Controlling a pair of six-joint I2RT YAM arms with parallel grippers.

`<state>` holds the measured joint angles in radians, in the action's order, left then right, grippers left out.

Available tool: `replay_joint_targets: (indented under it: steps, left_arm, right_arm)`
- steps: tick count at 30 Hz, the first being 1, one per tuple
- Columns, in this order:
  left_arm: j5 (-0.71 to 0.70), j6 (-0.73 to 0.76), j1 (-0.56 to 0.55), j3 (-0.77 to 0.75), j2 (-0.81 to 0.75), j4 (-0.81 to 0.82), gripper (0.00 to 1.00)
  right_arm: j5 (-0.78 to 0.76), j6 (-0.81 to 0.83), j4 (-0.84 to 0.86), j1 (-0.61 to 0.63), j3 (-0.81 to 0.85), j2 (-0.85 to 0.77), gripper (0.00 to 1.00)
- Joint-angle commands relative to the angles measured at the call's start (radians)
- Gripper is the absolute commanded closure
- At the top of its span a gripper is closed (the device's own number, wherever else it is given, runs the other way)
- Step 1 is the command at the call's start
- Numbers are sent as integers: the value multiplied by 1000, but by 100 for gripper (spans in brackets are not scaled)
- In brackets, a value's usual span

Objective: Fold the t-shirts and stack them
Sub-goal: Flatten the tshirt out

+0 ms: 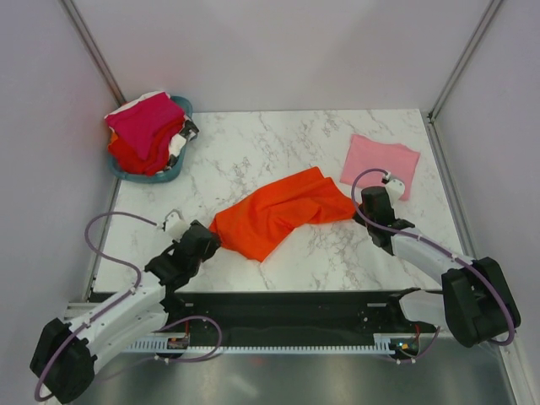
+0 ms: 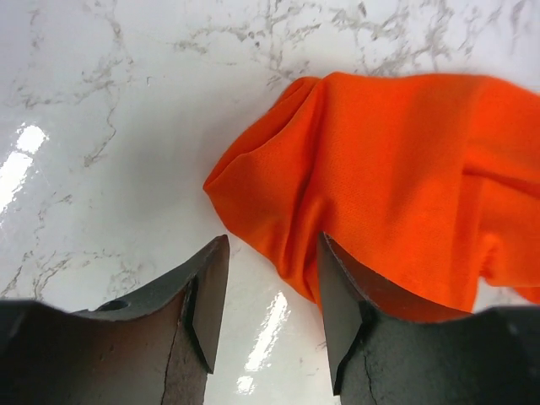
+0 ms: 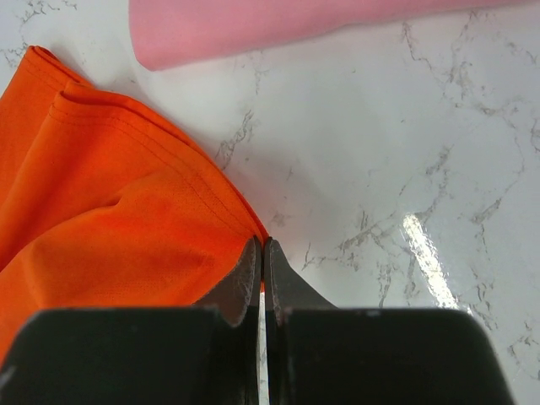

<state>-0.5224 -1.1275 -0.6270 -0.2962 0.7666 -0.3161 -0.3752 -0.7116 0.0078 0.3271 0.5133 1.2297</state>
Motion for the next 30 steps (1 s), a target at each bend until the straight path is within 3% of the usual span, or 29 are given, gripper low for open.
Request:
replay_joint_targets:
  steps: [1, 5, 9, 11, 18, 23, 29, 30]
  left_arm:
    - [-48, -69, 41, 22, -94, 43, 47]
    - [65, -32, 165, 51, -115, 89, 46]
    - [276, 6, 350, 75, -34, 184, 46]
    - [317, 9, 380, 75, 11, 215, 46]
    - [386, 11, 389, 55, 146, 310, 43]
    - [413, 15, 391, 60, 146, 344, 33]
    - [427, 12, 391, 88, 114, 348, 34]
    - [423, 11, 389, 92, 109, 347, 38]
  right_arm:
    - [-16, -9, 34, -2, -4, -2, 100]
    - [-5, -15, 43, -3, -12, -12, 100]
    - [28, -5, 86, -2, -44, -30, 100]
    - [33, -6, 95, -2, -50, -42, 100]
    - [28, -5, 98, -2, -56, -61, 100]
    - [44, -14, 103, -2, -62, -62, 100]
    - [59, -22, 112, -2, -64, -59, 100]
    - [62, -22, 118, -2, -65, -58, 100]
